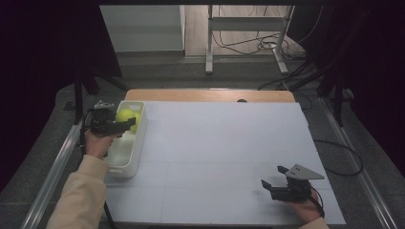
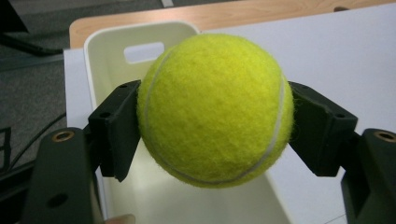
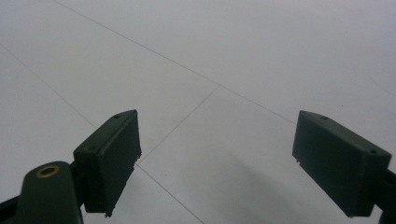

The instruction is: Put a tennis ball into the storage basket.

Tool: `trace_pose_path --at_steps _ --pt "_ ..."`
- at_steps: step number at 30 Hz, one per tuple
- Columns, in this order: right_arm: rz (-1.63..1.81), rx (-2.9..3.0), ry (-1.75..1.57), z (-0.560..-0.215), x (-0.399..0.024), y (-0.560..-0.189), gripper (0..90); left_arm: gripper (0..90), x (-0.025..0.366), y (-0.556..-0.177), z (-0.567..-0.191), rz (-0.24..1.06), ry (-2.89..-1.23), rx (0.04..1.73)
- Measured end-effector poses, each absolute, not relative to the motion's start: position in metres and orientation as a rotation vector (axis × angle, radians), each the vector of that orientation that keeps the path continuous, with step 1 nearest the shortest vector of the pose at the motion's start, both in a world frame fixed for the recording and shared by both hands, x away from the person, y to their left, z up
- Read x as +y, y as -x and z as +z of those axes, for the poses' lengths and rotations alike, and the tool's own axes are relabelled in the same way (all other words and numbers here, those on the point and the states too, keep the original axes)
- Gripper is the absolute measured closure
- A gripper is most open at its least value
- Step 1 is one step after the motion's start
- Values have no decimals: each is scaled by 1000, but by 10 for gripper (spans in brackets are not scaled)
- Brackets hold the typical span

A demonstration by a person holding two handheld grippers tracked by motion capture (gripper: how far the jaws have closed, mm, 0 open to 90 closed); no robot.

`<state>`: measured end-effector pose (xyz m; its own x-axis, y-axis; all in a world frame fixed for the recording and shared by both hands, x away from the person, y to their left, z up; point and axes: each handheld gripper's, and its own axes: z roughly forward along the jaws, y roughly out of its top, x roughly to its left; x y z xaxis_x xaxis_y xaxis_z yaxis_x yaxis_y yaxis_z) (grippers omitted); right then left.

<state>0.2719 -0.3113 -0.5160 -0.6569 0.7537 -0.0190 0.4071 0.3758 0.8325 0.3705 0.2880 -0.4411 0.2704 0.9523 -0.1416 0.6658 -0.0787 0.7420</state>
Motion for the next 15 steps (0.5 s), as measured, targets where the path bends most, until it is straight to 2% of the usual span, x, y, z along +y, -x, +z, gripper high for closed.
trace_pose_path --at_steps 15 --pt "1188 2245 -1006 -516 -311 -272 157 254 287 -373 -450 461 -1902 1511"
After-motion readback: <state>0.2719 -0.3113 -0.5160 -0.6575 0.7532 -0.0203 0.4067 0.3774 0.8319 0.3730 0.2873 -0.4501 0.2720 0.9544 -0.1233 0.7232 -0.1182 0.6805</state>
